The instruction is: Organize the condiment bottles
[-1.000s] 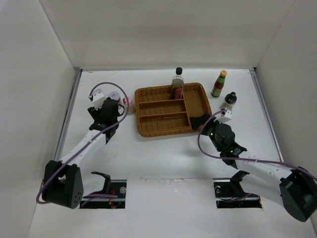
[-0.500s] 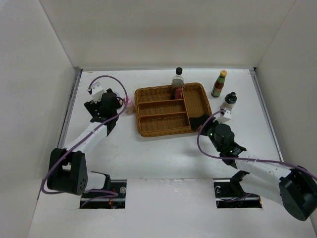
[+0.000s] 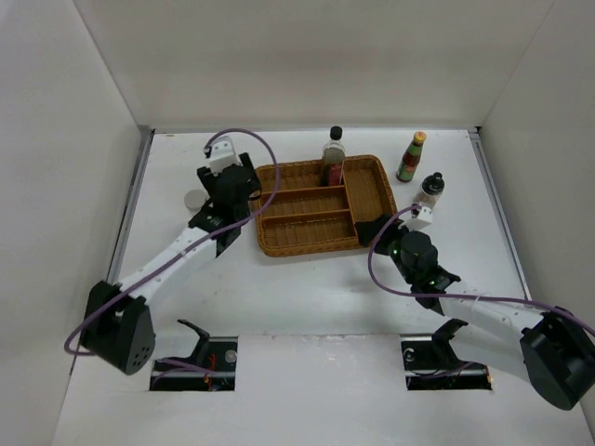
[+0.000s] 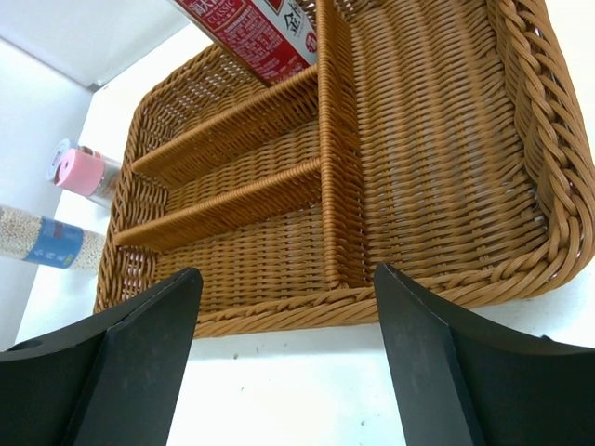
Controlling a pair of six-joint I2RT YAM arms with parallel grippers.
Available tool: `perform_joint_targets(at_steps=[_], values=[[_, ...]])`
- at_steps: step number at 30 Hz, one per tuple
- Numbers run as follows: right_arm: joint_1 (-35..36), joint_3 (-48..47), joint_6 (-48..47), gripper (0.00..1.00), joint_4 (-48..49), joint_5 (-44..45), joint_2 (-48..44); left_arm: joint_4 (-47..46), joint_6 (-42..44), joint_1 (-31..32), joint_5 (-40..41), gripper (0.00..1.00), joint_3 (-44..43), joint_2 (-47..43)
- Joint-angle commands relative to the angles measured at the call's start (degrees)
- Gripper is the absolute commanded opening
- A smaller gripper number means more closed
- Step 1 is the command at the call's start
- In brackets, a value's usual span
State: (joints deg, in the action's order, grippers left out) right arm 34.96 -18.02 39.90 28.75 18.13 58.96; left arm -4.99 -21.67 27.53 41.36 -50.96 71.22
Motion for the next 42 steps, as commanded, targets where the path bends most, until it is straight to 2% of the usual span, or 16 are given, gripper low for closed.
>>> perform_joint_targets(at_steps=[1,3,9,16,26,27,31,33,42], values=[[0.7,-2.5,-0.8,0.77,2.4,0.0,-0.2,-0.4,1.1,1.1,-2.5,0.7,-4.0,7.0],[0.7,-2.6,-0.6,0.76,2.4,-0.6,0.0,-1.0,1.1,0.5,-2.6,0.76,-5.7,10.5],[0.9,-2.5,-0.7,0.81,2.4,-0.5,-0.2,-2.7,1.2,-1.0,-1.4,0.77,-8.5,16.6],[1.0,-2.7,-0.5,0.82,2.4,-0.7,0.8,-5.9,0.8,-3.3,-1.7,0.74,-7.9,21.2],[1.0,-3.2,-1.0,0.82,2.4,-1.1,0.8,-6.6,-0.7,-4.5,-4.4,0.61,-8.3,24.8],[1.0,-3.0,-1.1,0.82,2.4,-0.7,0.7,-6.3,-0.9,-4.7,-4.8,0.58,-8.5,25.0],[0.8,-3.1,-0.6,0.82,2.4,-1.5,1.3,-6.6,-0.7,-5.3,-4.9,0.37,-8.3,23.8],[0.9,-3.1,-1.1,0.82,2.4,-0.8,0.7,-6.8,-0.6,-5.4,-4.4,0.32,-8.5,22.0],[1.0,-2.6,-0.5,0.82,3.2,-1.3,1.4,-9.5,5.1,-0.9,0.3,0.29,-11.1,13.2]])
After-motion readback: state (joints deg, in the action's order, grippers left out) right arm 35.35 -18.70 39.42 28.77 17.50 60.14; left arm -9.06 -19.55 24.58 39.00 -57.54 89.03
